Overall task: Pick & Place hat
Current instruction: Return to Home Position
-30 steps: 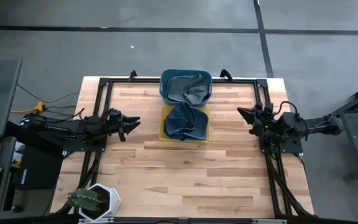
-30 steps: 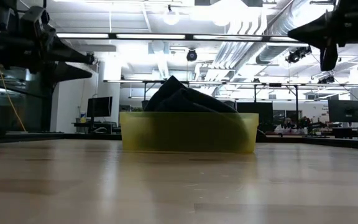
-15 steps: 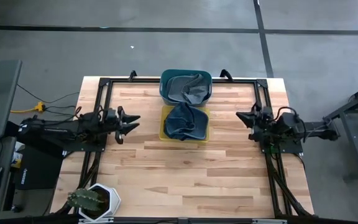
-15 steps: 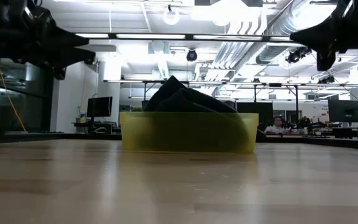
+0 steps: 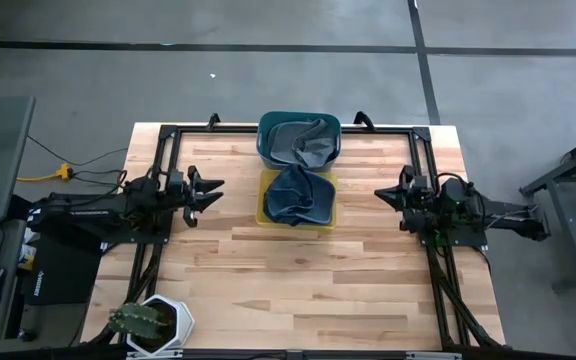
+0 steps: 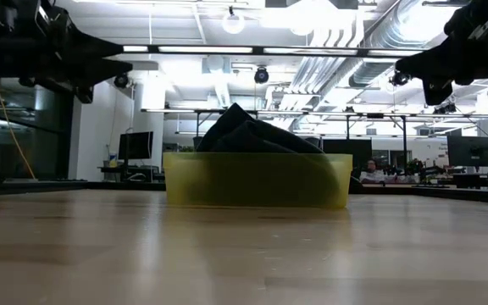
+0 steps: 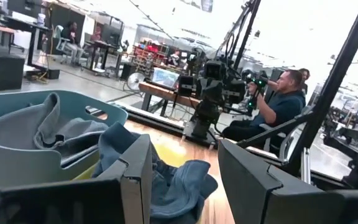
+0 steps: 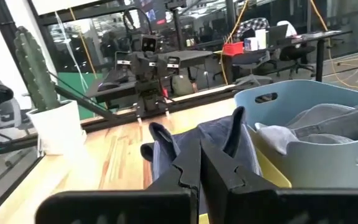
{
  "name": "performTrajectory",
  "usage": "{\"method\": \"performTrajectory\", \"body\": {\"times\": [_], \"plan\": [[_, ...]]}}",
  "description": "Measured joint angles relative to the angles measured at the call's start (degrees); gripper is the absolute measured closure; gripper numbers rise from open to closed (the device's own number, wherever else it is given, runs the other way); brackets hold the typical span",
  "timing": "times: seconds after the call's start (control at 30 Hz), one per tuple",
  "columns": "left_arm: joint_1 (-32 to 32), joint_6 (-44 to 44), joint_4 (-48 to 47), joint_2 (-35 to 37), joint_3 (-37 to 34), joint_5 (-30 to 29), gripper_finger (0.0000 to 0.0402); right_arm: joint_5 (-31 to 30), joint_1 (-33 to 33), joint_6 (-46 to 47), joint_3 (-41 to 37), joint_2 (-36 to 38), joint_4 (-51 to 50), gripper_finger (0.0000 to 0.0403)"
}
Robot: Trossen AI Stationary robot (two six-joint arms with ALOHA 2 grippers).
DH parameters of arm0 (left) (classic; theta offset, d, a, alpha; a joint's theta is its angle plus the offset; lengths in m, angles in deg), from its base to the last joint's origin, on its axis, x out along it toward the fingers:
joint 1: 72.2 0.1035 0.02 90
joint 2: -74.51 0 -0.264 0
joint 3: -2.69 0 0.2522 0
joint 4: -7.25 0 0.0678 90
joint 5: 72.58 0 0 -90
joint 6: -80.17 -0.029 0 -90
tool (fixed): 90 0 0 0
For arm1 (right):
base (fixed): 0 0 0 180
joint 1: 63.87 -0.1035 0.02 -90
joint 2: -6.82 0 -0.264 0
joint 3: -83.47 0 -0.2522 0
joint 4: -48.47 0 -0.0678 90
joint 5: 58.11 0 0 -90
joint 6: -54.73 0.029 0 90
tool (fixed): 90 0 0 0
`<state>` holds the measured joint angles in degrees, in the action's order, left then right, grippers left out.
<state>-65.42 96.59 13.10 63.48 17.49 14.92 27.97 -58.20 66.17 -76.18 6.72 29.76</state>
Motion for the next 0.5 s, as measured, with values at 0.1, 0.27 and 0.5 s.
{"method": "performTrajectory", "body": {"times": [0.1, 0.27, 0.5], "plan": [[0.0, 0.7, -0.1, 0.0, 0.0, -1.0, 0.0270, 0.0, 0.8, -0.7, 0.0, 0.0, 0.8, 0.0403], [0.0, 1.4, 0.0, 0.0, 0.0, -1.1, 0.0270, 0.8, 1.5, -2.4, -2.1, 0.0, 9.2, 0.0403], [0.0, 2.0, -0.1, 0.0, 0.0, -1.0, 0.0270, -0.3, 1.5, -4.1, -5.5, -0.2, 15.7, 0.0403]]}}
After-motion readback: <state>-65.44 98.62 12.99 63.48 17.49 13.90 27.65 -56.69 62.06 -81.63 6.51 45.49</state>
